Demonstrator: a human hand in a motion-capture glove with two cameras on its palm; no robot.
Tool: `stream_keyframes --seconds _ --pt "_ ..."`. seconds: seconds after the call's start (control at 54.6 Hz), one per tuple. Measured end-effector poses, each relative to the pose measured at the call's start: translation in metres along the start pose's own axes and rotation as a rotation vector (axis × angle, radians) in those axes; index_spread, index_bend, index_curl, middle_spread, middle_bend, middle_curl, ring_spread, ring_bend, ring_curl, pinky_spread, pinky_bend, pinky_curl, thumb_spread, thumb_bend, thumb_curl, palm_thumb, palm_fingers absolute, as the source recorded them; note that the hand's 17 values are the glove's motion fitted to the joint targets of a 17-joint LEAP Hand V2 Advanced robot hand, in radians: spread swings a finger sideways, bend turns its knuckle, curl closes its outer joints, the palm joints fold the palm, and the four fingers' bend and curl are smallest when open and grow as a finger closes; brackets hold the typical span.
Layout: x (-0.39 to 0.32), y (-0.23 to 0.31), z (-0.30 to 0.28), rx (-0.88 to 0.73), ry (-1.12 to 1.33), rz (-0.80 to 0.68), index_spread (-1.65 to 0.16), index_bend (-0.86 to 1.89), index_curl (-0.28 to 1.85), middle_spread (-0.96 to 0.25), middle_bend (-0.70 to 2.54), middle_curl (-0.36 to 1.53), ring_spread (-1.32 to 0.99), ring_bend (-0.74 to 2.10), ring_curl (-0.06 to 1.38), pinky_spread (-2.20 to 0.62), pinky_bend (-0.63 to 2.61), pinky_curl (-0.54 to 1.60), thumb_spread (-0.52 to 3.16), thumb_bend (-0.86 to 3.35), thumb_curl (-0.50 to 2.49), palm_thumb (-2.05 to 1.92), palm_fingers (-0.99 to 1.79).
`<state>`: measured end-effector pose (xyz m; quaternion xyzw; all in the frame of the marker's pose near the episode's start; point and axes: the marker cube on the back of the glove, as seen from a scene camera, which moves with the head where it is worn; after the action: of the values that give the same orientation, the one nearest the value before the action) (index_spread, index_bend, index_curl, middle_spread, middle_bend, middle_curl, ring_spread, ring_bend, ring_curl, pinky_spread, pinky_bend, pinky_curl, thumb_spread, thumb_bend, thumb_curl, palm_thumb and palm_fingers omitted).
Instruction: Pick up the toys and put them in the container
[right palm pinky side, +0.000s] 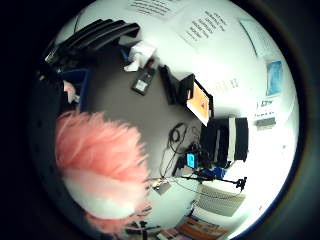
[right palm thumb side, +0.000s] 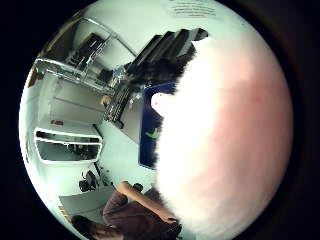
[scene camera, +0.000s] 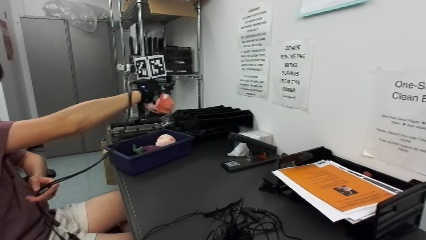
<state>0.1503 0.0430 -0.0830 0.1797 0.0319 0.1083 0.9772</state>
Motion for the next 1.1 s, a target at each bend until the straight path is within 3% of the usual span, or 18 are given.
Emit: stream_keyframes --seconds 0.385,0.623,0.678,0.77,0.825,0.843,0.935,1.099 --pt "-0.165 -0.004 0.049 -0.111 -0.079 -0.261 -0.40 0.68 0.99 -0.24 1.11 0.85 -0.40 1.30 0.71 -0.37 0.91 0.55 0.56 -0.02 0.91 0.63 0.87" --pt "-0.173 0.005 0.070 -0.154 -0.079 -0.312 -0.41 0.53 1.06 -0.26 1.07 0.86 -0.38 1.35 0.71 -0.36 0.92 0.55 0.62 -0.03 0.90 0.58 0.76" --pt "-0.163 0.015 0.074 -0.226 -0.063 -0.300 -0.41 0.48 1.07 -0.26 1.07 0.86 -0.37 1.37 0.71 -0.35 0.93 0.55 0.66 -0.02 0.89 0.57 0.76" --pt "-0.151 0.031 0.082 -0.541 0.061 -0.192 -0.36 0.17 1.00 -0.27 0.98 0.82 -0.34 1.28 0.70 -0.32 0.98 0.59 0.91 -0.10 0.76 0.28 0.23" --pt "-0.149 0.033 0.083 -0.588 0.077 -0.179 -0.30 -0.07 0.85 -0.20 0.65 0.72 -0.26 1.04 0.65 -0.22 1.16 0.62 0.96 -0.14 0.67 0.09 -0.52" --pt "-0.149 0.033 0.082 -0.574 0.066 -0.175 -0.28 -0.08 0.80 -0.16 0.57 0.69 -0.23 0.95 0.62 -0.19 1.18 0.60 0.97 -0.12 0.65 0.05 -0.58" --pt "-0.148 0.032 0.079 -0.456 -0.017 -0.170 -0.22 -0.06 0.61 -0.06 0.33 0.58 -0.14 0.70 0.50 -0.08 1.17 0.55 1.01 -0.08 0.58 -0.04 -0.55" --pt "-0.150 0.027 0.076 -0.347 -0.113 -0.212 -0.17 -0.02 0.40 0.01 0.17 0.49 -0.05 0.52 0.41 0.00 1.04 0.49 1.03 -0.07 0.48 -0.08 -0.41"
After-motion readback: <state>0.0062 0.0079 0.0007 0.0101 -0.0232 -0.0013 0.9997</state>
